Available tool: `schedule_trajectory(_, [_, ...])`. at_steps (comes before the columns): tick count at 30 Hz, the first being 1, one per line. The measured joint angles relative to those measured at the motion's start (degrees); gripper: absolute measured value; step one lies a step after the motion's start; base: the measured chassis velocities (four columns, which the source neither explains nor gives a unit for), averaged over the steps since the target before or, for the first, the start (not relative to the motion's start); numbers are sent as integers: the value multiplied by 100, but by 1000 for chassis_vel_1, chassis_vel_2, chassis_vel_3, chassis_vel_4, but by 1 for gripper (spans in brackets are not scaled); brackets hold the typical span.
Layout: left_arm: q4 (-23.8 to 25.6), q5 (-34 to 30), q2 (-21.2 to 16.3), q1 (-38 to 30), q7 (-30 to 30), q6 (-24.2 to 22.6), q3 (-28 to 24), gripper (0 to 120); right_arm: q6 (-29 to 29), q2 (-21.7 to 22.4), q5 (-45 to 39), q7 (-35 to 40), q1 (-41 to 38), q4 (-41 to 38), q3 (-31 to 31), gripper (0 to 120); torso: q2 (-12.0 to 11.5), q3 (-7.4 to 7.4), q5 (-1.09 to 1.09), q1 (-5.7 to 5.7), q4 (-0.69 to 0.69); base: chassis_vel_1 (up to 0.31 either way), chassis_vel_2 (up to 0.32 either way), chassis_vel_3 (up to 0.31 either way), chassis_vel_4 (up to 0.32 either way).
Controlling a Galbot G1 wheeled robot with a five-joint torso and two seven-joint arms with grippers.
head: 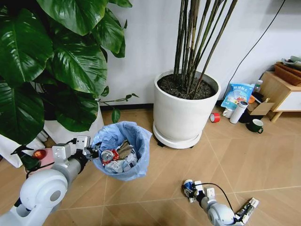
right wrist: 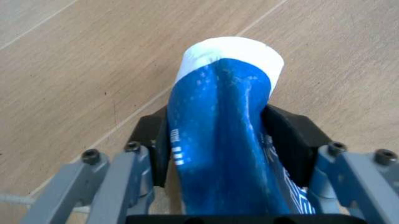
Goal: Pick up the trash bin and place the garbage on the floor into it.
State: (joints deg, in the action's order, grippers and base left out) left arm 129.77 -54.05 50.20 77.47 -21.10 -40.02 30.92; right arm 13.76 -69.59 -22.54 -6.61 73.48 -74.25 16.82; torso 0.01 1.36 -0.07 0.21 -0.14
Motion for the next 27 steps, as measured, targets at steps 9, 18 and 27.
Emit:
schedule_trajectory(9, [34,24,45,44,0,11,0,0,-81,-22,7,44,47,-44,6,33,0,1,4,0,1,0,0,0,0])
schedule_trajectory(18, [113,42,32,188,-6,17,85,0,-259,65,136,150,66,-475,105,31,-2,3,6,1,1,0,0,0,0])
schedule_trajectory(27, [135,57,40,247,-37,23,64,0,166,844,-801,276,-189,-2528,17,30,-2,2,1,1,1,0,0,0,0])
